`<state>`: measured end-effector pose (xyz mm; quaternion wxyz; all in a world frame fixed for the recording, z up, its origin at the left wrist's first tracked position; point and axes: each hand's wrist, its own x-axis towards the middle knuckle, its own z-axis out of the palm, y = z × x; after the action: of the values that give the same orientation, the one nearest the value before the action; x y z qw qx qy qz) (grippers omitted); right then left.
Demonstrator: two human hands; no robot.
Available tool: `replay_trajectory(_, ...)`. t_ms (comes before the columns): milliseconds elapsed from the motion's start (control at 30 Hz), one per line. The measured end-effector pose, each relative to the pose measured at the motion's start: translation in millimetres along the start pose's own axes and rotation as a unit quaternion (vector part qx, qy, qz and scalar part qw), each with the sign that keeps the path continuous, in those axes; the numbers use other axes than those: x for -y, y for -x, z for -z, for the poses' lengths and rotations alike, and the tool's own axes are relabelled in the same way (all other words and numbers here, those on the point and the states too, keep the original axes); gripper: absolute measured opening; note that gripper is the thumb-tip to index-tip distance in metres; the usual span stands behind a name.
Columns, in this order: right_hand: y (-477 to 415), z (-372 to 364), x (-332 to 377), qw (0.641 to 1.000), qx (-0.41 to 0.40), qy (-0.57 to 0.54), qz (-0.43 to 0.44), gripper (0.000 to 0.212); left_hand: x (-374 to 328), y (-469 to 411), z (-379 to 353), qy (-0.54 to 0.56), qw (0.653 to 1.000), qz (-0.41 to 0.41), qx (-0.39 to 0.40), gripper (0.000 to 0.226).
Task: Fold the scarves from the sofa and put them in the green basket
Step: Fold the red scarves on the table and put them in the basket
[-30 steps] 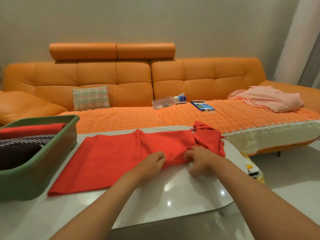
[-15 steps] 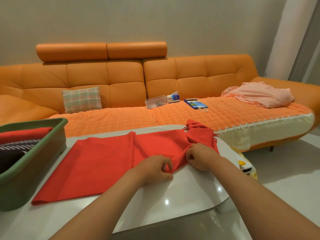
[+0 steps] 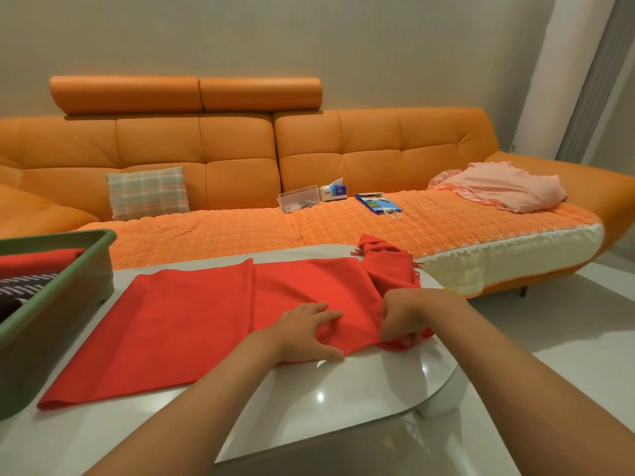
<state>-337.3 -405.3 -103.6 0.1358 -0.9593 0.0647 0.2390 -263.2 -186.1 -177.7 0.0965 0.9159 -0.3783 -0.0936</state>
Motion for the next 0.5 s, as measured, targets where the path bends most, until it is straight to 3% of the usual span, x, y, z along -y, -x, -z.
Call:
replay_trajectory(100, -16.1, 6.5, -0.1, 0.979, -0.194, -0.046, 0.053, 0.027, 0.3, -3.6, 8.9, -0.006, 0.999, -0.035, 0.001, 0.070)
replay_trajectory(200, -50.1, 7.0, -2.9, 0.938, -0.339, -0.014, 0.069, 0.020, 0.2, -12.8, 18.5, 0.120, 0.988, -0.051, -0.089, 0.033)
replay_trajectory(300, -88.7, 11.0, -5.1, 0.933, -0.352, -0.013, 0.081, 0.035, 10.2, -30.6, 26.8, 0.135, 0.971, -0.013, -0.198, 0.018)
replay_trajectory(400, -121.9, 14.6, -1.6, 0.937, -0.334, 0.096, 0.036, 0.048, 27.7, -49.4, 30.9, 0.117, 0.968, 0.005, -0.221, 0.022)
replay_trajectory(500, -137.7, 15.3, 6.6, 0.920, -0.332, 0.208, -0.020, 0.043, 43.6, -67.0, 34.5, 0.095, 0.967, 0.018, -0.236, 0.023)
